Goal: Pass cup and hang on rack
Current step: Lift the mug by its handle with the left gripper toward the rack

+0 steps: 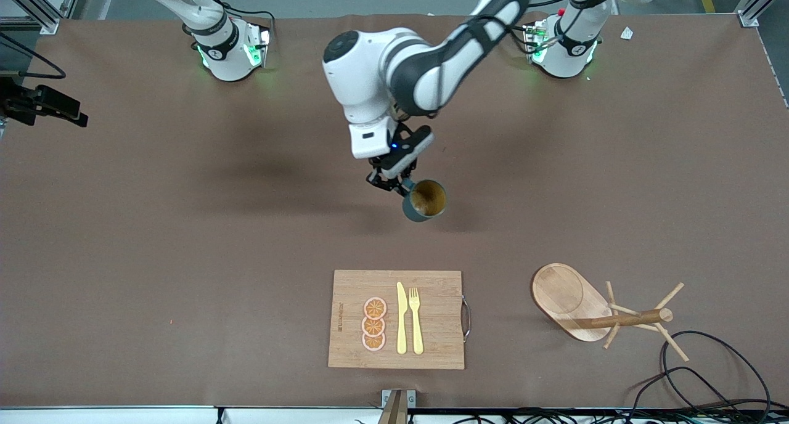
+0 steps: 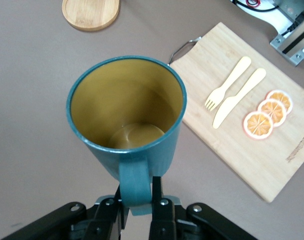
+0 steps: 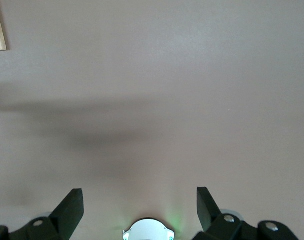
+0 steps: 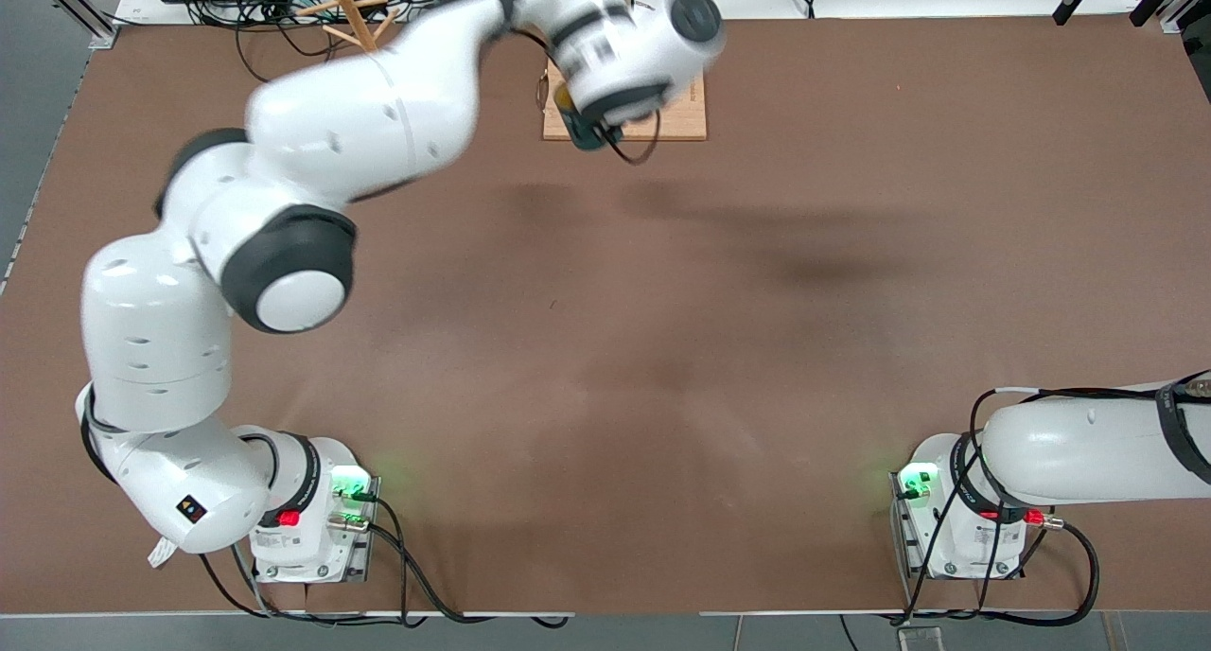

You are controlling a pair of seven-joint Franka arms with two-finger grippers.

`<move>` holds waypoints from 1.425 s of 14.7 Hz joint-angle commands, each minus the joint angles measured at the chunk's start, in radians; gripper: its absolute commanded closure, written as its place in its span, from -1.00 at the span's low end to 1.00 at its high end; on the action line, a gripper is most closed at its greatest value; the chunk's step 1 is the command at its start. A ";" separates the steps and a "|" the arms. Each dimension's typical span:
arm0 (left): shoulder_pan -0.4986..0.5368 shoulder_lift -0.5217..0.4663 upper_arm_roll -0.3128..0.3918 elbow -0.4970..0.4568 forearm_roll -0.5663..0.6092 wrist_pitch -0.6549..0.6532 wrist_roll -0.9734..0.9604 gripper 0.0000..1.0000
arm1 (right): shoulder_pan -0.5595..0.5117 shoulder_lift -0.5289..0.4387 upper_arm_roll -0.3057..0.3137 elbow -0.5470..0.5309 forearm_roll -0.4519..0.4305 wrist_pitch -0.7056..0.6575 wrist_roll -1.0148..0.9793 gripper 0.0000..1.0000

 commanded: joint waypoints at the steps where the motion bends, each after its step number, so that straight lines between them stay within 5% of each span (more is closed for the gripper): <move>1: 0.084 -0.039 -0.012 0.018 -0.118 0.023 0.103 0.99 | -0.010 -0.046 0.006 -0.048 0.021 0.022 0.019 -1.00; 10: 0.384 -0.111 -0.012 0.017 -0.596 0.201 0.393 0.99 | -0.012 -0.055 0.005 -0.045 0.032 0.022 0.005 -1.00; 17: 0.637 -0.104 -0.009 0.014 -1.173 0.209 0.738 0.99 | -0.007 -0.069 0.009 -0.033 0.028 0.011 0.005 -1.00; 21: 0.720 -0.081 -0.008 0.014 -1.316 0.202 0.827 0.99 | -0.006 -0.067 0.011 -0.034 0.016 0.013 0.003 -1.00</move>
